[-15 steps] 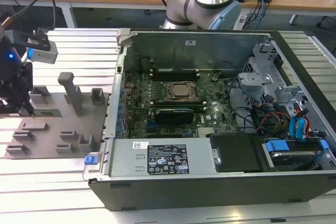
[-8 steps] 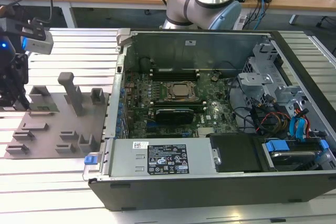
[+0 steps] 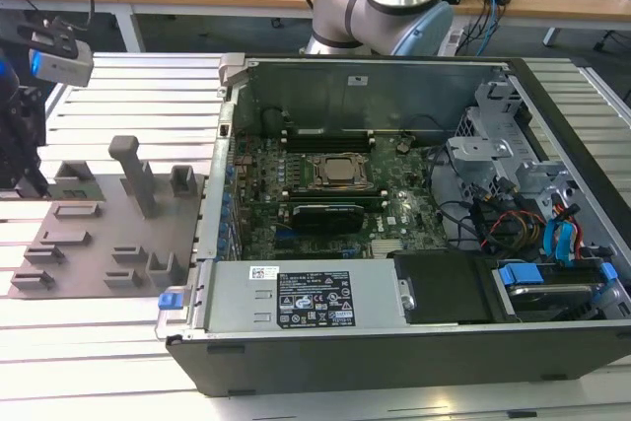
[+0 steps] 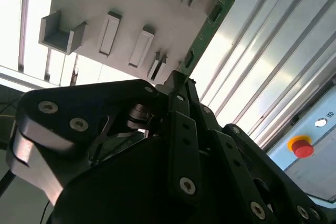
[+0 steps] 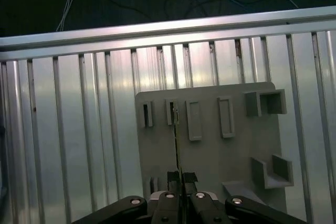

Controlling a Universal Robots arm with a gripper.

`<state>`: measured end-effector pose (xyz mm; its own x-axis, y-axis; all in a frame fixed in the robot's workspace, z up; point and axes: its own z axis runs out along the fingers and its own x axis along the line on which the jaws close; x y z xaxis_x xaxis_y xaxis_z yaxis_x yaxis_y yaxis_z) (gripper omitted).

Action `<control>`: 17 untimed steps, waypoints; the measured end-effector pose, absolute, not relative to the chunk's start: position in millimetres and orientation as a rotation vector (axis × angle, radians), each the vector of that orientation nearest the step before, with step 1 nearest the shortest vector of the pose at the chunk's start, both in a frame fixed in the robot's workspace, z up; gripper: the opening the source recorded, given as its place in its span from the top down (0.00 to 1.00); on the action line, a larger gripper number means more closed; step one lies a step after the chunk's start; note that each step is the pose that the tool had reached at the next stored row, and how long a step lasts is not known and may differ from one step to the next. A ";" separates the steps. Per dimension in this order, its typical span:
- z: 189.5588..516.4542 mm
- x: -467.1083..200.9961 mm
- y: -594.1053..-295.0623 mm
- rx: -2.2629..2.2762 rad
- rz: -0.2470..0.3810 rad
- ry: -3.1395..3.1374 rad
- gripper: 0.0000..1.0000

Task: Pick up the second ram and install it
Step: 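Pick up the second ram and move it above second insertion slot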

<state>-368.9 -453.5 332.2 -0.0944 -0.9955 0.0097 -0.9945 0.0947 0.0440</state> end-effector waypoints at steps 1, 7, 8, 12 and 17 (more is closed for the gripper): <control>335.8 -368.9 -453.5 2.089 -0.040 -2.297 0.86; 353.9 -368.9 -453.4 2.089 -0.040 -2.297 0.86; 355.8 -368.9 -453.5 2.089 -0.040 -2.297 0.86; 371.4 -368.9 -453.4 2.089 -0.040 -2.297 0.86; 386.3 -368.9 -453.4 2.089 -0.040 -2.297 0.86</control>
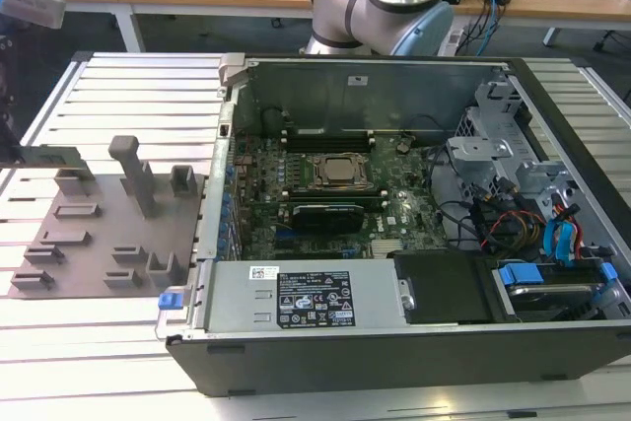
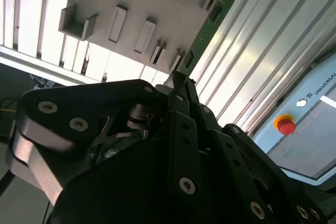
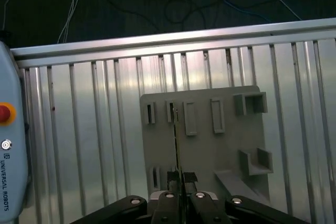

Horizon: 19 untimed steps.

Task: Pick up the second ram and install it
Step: 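Pick up the second ram and move it above second insertion slot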

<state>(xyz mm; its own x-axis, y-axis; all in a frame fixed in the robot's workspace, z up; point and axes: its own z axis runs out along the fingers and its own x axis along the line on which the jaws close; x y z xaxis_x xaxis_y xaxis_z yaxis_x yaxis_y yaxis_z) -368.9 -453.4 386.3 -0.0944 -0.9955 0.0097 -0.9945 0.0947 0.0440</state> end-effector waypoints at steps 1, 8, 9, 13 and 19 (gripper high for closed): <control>390.4 -368.9 -453.5 2.089 -0.040 -2.297 0.86; 413.1 -368.9 -453.4 2.111 -0.097 -2.319 0.86; 415.1 -368.9 -453.5 2.111 -0.097 -2.319 0.86; 415.5 -368.3 -453.5 2.111 -0.097 -2.319 0.86; 413.2 -323.4 -453.4 2.110 -0.099 -2.317 0.86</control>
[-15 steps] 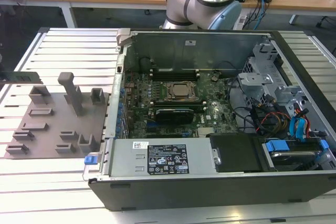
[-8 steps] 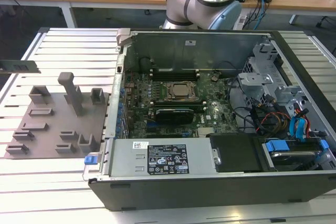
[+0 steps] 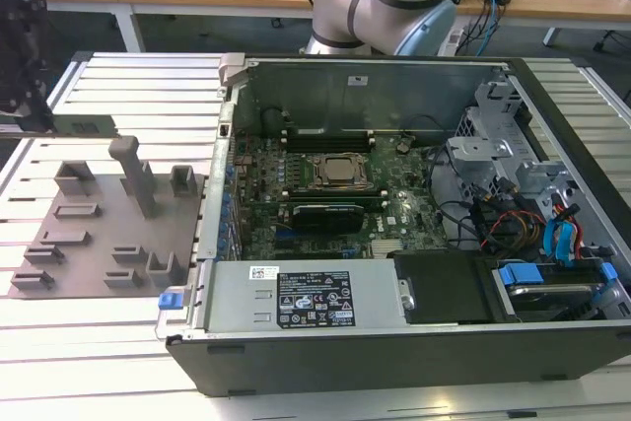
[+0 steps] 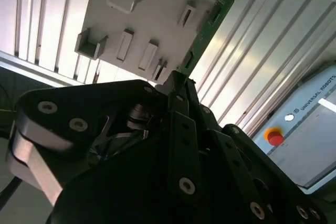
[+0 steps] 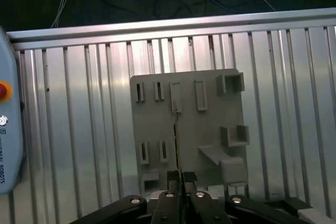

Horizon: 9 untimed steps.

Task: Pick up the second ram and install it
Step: 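Pick up the second ram and move it above second insertion slot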

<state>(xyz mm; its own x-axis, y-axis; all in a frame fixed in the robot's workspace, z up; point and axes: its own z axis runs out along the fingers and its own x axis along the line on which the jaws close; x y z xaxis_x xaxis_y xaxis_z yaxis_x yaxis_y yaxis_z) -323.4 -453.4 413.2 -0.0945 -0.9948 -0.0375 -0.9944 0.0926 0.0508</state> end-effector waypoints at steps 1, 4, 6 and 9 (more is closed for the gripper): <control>412.8 -315.7 -453.4 2.109 -0.099 -2.317 0.86; 411.6 -283.7 -453.5 2.109 -0.099 -2.316 0.86; 411.4 -270.5 -453.4 2.109 -0.099 -2.316 0.86; 411.1 -242.2 -453.5 2.109 -0.099 -2.316 0.86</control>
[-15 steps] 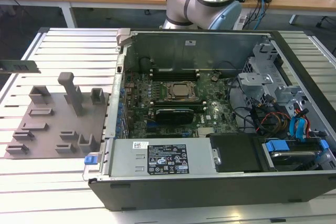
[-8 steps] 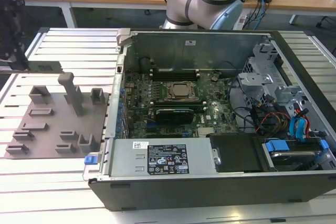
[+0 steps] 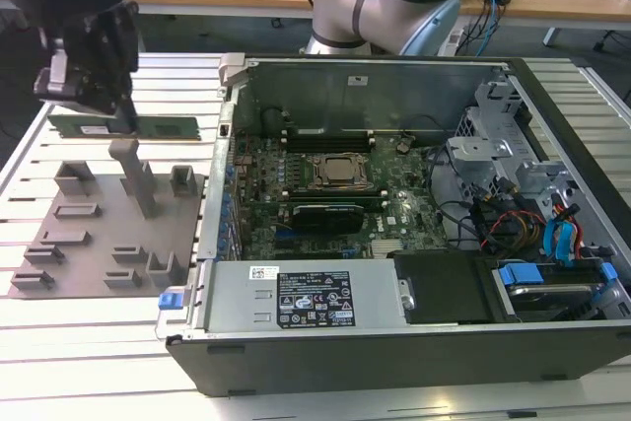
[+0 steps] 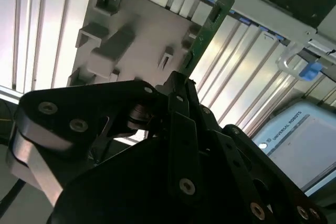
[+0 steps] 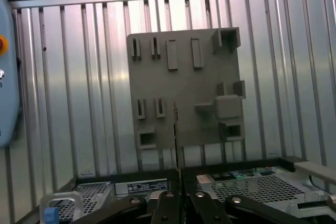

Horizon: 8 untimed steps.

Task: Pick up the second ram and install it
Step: 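Pick up the second ram and move it above second insertion slot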

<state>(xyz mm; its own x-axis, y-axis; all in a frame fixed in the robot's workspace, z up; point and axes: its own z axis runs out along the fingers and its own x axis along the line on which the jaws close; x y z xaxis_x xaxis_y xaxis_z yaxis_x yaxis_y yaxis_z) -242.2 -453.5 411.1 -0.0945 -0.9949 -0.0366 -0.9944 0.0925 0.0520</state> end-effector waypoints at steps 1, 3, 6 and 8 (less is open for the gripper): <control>410.9 -232.5 -453.4 2.109 -0.099 -2.316 0.86; 410.9 -224.0 -453.4 2.108 -0.099 -2.316 0.86; 410.8 -202.2 -453.5 2.108 -0.099 -2.316 0.86; 410.7 -188.3 -453.4 2.108 -0.100 -2.316 0.86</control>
<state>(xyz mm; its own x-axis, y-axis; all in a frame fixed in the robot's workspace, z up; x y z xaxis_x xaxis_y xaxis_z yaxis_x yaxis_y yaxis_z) -188.3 -453.4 410.7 -0.0947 -0.9948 -0.0365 -0.9943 0.0927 0.0526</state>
